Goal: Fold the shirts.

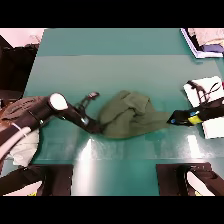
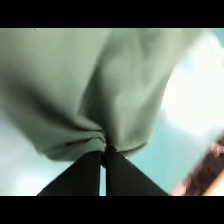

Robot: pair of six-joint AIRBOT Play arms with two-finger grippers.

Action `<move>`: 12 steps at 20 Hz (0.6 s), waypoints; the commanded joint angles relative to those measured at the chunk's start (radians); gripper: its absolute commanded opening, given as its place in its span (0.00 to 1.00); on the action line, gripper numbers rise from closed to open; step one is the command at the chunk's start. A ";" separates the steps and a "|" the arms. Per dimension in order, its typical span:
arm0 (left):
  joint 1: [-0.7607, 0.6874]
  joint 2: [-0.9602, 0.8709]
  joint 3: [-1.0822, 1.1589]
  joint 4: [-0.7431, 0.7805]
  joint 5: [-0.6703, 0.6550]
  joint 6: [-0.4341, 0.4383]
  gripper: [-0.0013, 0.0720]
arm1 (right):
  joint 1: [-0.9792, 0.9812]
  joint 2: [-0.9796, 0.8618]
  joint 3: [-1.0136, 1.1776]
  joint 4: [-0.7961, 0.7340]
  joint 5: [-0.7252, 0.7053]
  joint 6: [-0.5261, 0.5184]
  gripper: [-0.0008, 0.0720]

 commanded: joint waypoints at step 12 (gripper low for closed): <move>-0.106 0.036 0.209 -0.103 -0.154 0.008 0.84 | -0.006 -0.073 0.126 0.057 -0.069 -0.040 0.54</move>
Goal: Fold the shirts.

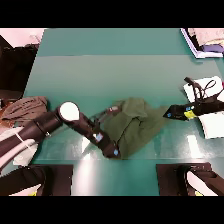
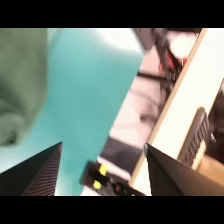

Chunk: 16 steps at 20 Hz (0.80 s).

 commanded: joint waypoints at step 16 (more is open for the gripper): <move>0.392 -0.678 0.679 0.123 0.007 0.178 0.84 | 0.000 -0.002 0.130 0.002 0.062 -0.002 0.54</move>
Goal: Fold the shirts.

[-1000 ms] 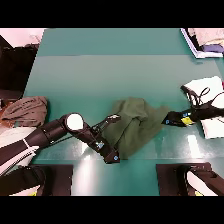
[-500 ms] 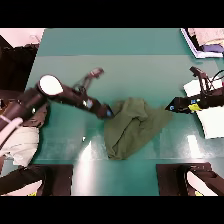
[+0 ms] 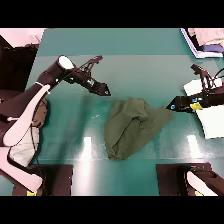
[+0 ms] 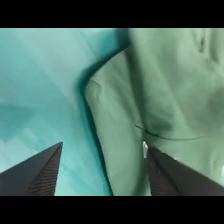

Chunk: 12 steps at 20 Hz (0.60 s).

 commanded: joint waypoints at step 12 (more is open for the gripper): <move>-0.137 -0.167 0.052 -0.027 0.035 0.043 0.76 | 0.000 0.000 0.001 0.001 0.015 0.013 0.54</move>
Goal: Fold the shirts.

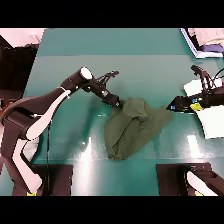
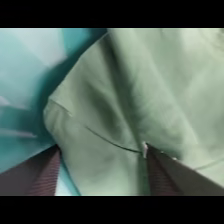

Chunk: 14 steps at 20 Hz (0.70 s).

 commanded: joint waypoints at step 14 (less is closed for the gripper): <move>0.257 0.307 0.093 0.198 -0.272 -0.082 0.05 | -0.001 -0.018 0.001 -0.013 -0.065 0.002 0.54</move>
